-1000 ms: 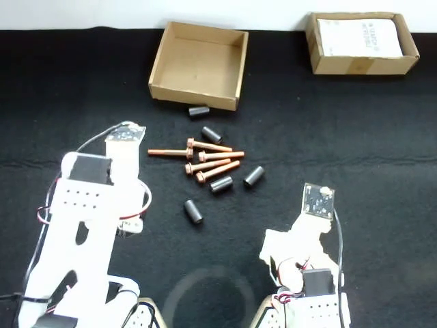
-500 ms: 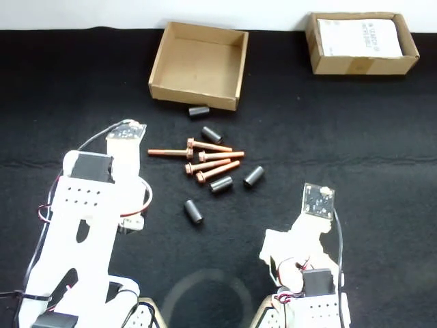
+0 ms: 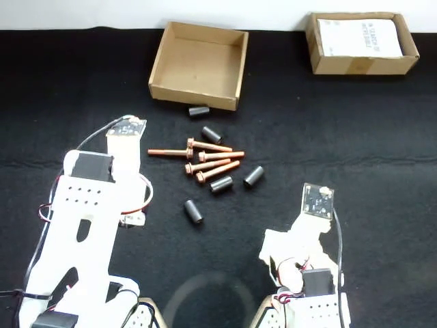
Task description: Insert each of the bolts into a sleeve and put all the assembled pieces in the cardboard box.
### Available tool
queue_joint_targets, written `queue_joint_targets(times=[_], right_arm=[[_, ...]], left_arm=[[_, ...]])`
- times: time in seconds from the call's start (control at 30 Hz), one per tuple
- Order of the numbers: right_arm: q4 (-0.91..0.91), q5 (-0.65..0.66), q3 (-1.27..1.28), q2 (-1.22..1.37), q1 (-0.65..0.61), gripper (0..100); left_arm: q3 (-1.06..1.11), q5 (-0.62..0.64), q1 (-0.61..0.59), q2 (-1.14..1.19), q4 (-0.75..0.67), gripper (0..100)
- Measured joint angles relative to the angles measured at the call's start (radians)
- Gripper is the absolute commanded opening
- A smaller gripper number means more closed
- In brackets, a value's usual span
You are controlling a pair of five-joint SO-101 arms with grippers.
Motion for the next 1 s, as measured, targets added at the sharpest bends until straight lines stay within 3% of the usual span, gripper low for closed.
queue_joint_targets(times=[0.37, 0.7, 0.83, 1.0], right_arm=[[-0.002, 0.0, 0.0, 0.0, -0.006, 0.6], [-0.236, 0.0, -0.002, -0.107, -0.006, 0.6], [-0.244, 0.0, -0.112, -0.075, -0.005, 0.6], [-0.153, 0.0, -0.417, 0.141, -0.005, 0.6]], left_arm=[[0.0, 0.0, 0.0, 0.0, -0.025, 1], [0.0, 0.0, 0.0, 0.0, -0.054, 1], [0.0, 0.0, 0.0, 0.0, -0.054, 1], [0.0, 0.0, 0.0, 0.0, -0.054, 1]])
